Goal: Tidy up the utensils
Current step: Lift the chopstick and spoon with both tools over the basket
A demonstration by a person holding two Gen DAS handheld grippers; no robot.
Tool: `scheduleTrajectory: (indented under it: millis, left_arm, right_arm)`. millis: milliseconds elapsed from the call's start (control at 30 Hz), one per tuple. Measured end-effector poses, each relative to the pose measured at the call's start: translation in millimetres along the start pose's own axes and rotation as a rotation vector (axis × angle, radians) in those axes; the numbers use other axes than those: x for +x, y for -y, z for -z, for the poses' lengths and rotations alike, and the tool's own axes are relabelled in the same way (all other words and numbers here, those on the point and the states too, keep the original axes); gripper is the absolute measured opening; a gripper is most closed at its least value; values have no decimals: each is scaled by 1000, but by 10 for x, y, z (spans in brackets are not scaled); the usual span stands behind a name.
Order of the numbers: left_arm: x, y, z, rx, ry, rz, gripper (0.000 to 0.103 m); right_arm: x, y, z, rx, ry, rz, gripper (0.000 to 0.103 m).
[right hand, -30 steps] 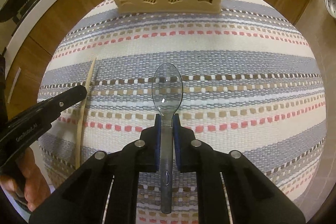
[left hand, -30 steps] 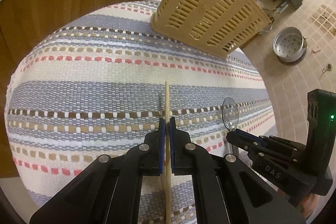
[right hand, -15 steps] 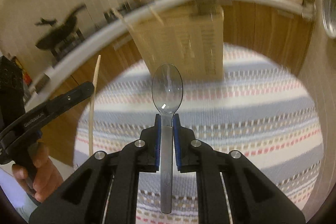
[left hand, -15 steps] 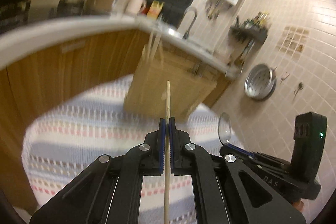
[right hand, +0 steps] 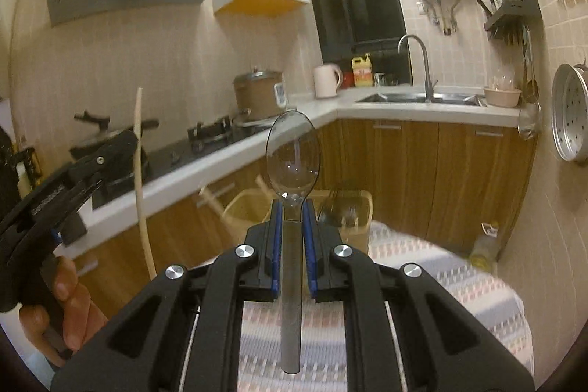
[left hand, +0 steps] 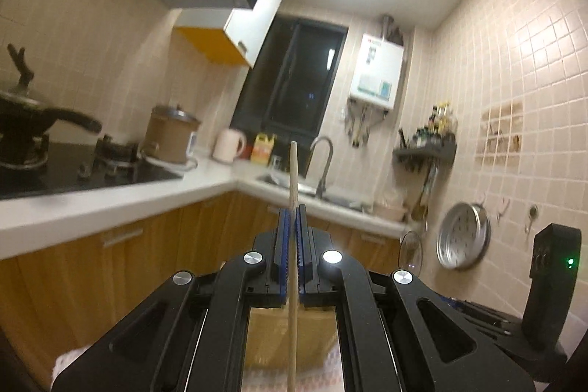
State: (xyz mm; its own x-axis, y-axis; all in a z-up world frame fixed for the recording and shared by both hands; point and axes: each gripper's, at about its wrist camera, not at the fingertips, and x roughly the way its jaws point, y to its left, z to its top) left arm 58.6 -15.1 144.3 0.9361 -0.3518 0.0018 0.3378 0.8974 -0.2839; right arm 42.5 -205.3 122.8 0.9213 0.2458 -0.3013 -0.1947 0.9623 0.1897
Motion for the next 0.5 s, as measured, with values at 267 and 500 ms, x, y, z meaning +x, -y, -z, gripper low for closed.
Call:
scheduleTrajectory:
  millis: [267,500]
  left_arm:
    - [480,162,-36,7,82,1,1]
    - [861,147,66,6,119,-18,1]
  right_arm:
    - [444,334,-339,25,115,17,9]
    - [815,494,-380,14,171,41,9]
